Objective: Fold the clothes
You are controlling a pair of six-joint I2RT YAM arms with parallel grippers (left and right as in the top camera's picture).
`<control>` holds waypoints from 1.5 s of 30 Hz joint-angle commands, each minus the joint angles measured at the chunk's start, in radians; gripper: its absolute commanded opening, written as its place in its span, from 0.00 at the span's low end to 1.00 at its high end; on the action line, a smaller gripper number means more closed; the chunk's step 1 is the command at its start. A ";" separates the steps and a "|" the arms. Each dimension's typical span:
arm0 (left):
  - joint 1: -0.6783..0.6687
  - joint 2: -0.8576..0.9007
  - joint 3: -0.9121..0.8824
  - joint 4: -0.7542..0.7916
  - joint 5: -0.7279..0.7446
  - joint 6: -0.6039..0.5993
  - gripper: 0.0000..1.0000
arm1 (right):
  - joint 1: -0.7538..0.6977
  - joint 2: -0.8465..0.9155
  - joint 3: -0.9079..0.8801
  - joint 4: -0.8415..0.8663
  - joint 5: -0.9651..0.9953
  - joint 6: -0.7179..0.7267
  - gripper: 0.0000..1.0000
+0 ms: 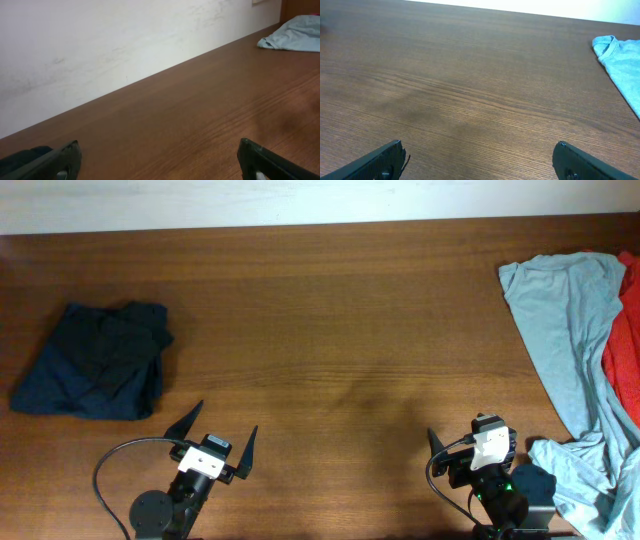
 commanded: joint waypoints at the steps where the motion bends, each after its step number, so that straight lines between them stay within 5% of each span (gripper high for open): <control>1: -0.004 -0.008 -0.009 0.002 0.004 -0.010 0.99 | -0.008 -0.008 -0.007 0.000 -0.006 -0.002 0.99; 45: -0.003 -0.008 -0.009 0.066 0.004 -0.006 0.99 | -0.008 -0.008 -0.007 0.037 -0.018 -0.002 0.99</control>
